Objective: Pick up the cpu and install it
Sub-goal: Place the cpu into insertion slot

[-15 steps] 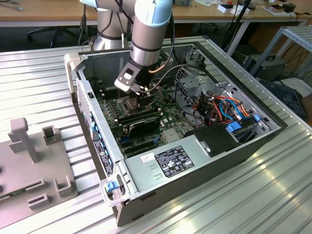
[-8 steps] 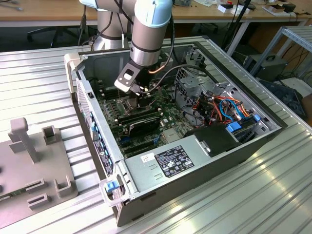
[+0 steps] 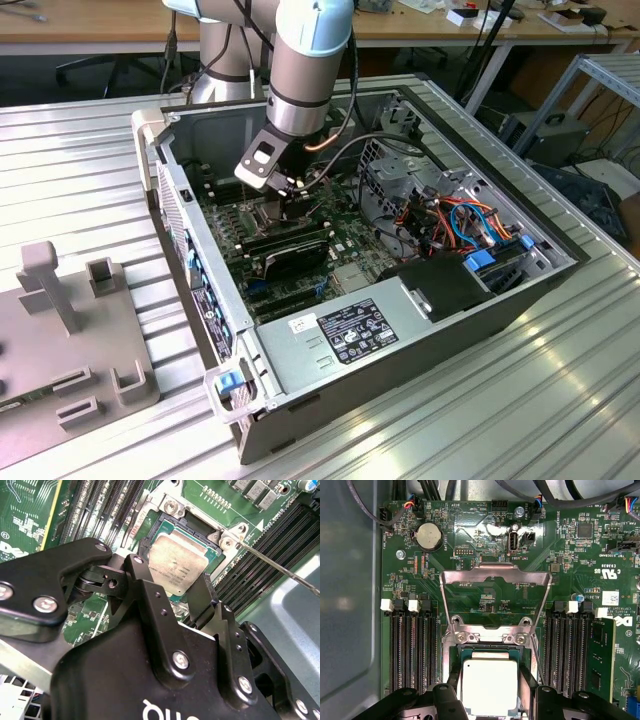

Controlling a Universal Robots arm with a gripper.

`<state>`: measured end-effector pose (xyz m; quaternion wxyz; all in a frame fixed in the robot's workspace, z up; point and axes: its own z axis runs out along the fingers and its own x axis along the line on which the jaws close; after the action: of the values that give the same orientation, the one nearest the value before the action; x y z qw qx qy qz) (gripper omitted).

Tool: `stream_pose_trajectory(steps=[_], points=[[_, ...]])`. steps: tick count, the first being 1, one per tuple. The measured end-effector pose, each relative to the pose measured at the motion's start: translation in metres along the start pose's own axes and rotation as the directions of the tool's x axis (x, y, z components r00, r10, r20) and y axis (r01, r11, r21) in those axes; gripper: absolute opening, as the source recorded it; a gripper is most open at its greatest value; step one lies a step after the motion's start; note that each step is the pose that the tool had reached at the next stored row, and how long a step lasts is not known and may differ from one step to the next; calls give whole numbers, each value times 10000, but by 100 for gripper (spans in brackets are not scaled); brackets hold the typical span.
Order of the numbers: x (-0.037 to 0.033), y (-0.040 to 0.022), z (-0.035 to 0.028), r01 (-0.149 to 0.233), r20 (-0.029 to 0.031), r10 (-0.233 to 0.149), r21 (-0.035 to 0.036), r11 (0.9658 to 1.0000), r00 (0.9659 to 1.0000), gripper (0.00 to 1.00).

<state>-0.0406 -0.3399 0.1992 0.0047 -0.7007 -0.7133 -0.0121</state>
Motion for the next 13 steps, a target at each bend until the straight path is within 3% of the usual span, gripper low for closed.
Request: stream_pose_trajectory(steps=[13], points=[[-1, -1, 43, -1, 1, 1, 0, 10000, 10000, 55]])
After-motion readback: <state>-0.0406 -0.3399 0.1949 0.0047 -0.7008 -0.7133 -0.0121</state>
